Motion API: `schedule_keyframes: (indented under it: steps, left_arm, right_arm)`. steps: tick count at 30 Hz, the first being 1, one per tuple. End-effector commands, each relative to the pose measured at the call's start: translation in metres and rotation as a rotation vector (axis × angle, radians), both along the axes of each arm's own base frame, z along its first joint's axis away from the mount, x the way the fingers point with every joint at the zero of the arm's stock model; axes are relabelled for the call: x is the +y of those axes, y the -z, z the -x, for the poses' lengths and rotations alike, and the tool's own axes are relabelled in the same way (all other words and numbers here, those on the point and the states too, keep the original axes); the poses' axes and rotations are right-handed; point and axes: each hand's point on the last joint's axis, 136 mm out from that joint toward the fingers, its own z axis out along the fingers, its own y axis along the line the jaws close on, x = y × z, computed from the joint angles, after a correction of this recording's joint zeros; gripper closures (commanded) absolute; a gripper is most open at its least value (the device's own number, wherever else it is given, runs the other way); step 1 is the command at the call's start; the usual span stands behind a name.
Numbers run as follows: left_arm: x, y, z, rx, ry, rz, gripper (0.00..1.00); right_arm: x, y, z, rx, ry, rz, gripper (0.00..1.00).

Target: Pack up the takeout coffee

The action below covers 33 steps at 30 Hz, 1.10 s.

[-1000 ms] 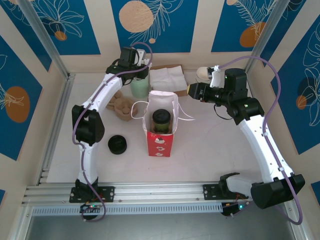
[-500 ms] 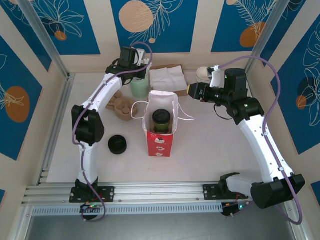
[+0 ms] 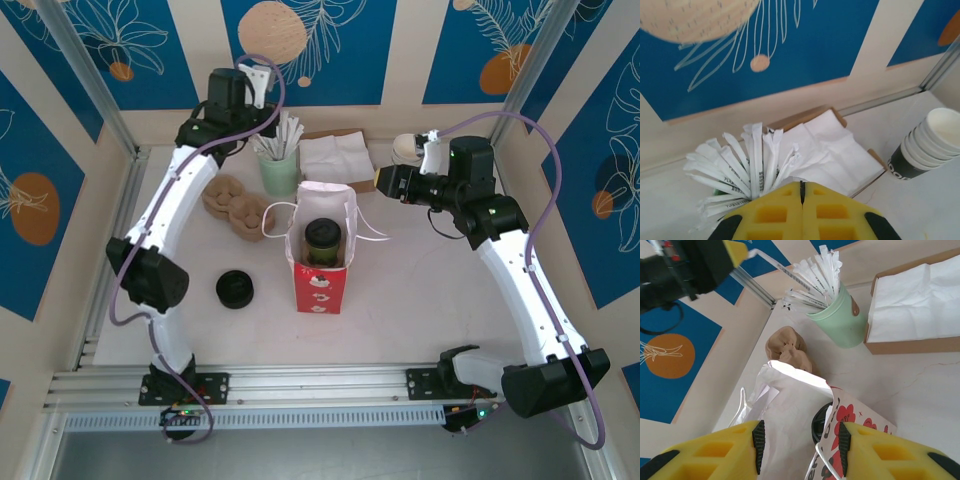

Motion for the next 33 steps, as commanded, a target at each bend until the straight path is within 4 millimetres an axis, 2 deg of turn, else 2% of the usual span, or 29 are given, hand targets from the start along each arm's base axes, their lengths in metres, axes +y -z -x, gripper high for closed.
schedule_keyframes:
  steps: [1,9,14,18,21,26,33]
  left_arm:
    - [0.001,-0.052,0.035,-0.074,0.058,0.018,1.00]
    - [-0.015,-0.115,0.115,-0.167,0.188,0.057,1.00]
    - [-0.026,-0.141,0.169,-0.202,0.282,0.083,1.00]
    - [-0.039,-0.153,0.213,-0.199,0.382,0.124,1.00]
    - [-0.050,-0.155,0.243,-0.188,0.459,0.141,1.00]
    - [-0.061,-0.146,0.277,-0.133,0.551,0.175,1.00]
    - [-0.064,-0.107,0.305,-0.001,0.617,0.183,1.00]
  right_arm:
    - [0.001,-0.008,0.000,-0.030,-0.006,-0.013,0.54]
    - [0.003,-0.013,-0.001,-0.048,-0.011,-0.026,0.54]
    - [0.003,-0.014,-0.001,-0.047,-0.013,-0.034,0.54]
    - [0.004,-0.012,0.001,-0.042,-0.017,-0.038,0.54]
    - [0.002,-0.011,0.002,-0.052,-0.013,-0.039,0.54]
    - [-0.002,-0.011,0.002,-0.057,-0.001,-0.039,0.54]
    - [-0.002,-0.010,-0.001,-0.055,-0.003,-0.049,0.54]
